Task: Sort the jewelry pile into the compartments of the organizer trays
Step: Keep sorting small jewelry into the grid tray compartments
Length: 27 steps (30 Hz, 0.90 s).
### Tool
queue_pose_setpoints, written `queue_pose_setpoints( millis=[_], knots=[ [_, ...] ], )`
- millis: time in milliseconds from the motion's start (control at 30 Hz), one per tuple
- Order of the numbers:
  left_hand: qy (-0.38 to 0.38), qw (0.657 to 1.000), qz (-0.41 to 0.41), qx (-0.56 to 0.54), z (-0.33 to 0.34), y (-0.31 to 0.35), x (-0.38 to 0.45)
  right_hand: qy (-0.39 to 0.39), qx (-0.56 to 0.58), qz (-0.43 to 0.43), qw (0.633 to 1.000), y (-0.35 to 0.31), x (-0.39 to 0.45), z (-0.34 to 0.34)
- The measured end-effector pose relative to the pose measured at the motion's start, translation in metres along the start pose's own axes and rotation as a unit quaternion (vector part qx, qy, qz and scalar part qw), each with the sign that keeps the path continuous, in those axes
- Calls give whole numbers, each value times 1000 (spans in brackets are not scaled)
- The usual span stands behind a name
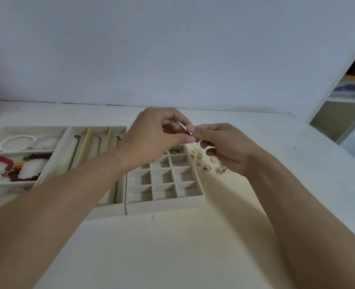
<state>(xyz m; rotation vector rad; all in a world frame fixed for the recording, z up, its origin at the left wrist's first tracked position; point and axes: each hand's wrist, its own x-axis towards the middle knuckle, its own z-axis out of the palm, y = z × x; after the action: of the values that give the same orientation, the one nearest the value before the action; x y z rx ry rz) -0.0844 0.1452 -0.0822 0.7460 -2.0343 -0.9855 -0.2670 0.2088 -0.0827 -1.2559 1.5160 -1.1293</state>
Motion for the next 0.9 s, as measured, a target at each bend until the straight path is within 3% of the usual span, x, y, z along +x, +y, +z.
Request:
queue_pose_setpoints(
  millis=[333,433,533,900],
  knots=[
    [-33,999,-21,-11,0,-2,0,37,-79,-19,996,-5,-6,-14],
    [-33,999,-39,-6,-1,-6,2,91,-260,-18,961,0,-5,-35],
    [-30,998,-54,3,-3,-4,3,93,-397,18,913,9,-4,-46],
    [-67,994,-79,36,-13,-10,8,112,-485,62,865,23,6,-37]
  ],
)
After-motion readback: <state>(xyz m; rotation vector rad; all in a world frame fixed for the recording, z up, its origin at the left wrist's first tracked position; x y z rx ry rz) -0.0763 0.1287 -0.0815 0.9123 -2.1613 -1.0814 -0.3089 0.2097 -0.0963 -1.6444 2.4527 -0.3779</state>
